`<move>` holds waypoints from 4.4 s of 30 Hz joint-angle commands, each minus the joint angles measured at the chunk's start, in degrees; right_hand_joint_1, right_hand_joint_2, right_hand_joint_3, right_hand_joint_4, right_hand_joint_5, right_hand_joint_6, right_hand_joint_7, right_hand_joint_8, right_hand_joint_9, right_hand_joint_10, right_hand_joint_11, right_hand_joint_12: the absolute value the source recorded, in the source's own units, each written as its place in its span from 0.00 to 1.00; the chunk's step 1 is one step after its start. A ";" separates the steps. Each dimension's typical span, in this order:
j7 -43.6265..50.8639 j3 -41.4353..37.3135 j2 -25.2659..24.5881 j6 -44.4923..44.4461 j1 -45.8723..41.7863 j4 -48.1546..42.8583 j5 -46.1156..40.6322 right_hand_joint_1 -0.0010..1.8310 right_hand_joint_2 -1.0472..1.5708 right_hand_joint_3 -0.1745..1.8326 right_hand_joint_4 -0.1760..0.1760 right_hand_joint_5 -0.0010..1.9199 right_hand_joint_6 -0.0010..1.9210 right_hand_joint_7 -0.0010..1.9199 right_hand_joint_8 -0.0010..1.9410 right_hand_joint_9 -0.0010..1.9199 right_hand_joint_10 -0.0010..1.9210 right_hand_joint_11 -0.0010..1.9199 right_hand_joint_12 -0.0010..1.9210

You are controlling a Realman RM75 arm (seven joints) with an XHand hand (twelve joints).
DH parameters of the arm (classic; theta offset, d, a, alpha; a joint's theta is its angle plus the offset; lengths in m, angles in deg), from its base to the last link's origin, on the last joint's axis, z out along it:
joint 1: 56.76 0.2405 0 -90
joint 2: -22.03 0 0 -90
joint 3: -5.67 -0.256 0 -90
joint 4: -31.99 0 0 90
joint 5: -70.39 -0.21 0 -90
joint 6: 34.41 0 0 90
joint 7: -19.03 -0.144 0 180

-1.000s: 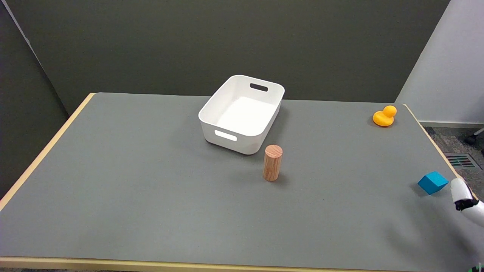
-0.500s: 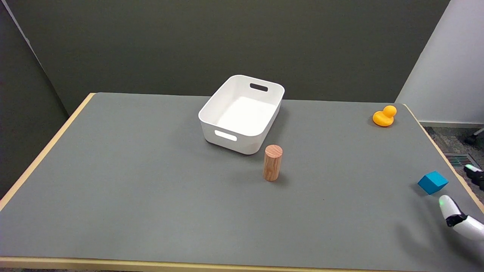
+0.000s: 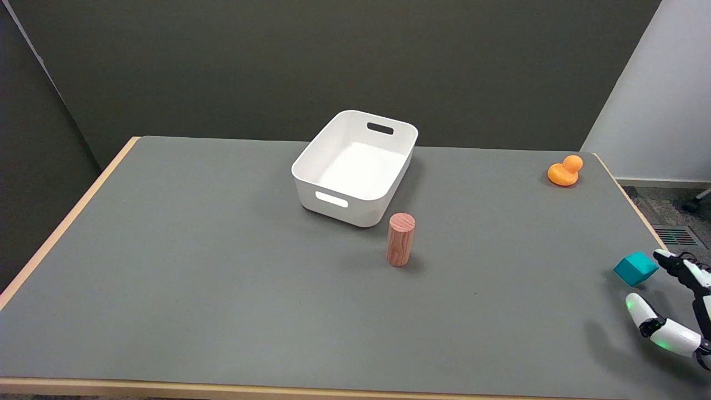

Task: Pick up the cube.

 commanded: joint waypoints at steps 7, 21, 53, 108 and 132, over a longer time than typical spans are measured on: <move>0.49 -9.33 1.42 7.62 2.42 4.35 3.12 0.21 0.63 0.51 0.61 0.12 0.23 0.15 0.17 0.10 0.39 0.04 0.64; 0.49 -8.21 1.02 10.33 4.64 3.49 6.89 0.21 0.63 0.52 0.63 0.12 0.23 0.15 0.17 0.10 0.38 0.03 0.64; 0.57 -6.66 1.79 14.86 7.93 1.85 6.54 0.39 0.67 0.58 0.61 0.14 0.29 0.22 0.26 0.16 0.41 0.07 0.65; 4.48 -6.58 1.42 13.37 8.81 -1.06 6.38 0.64 0.81 0.28 0.27 0.32 0.79 0.44 0.72 0.38 0.76 0.10 0.93; 23.56 -13.56 14.95 11.32 -5.98 -42.83 6.86 0.65 0.83 0.25 0.00 0.29 0.76 0.41 0.83 0.42 0.95 0.06 1.00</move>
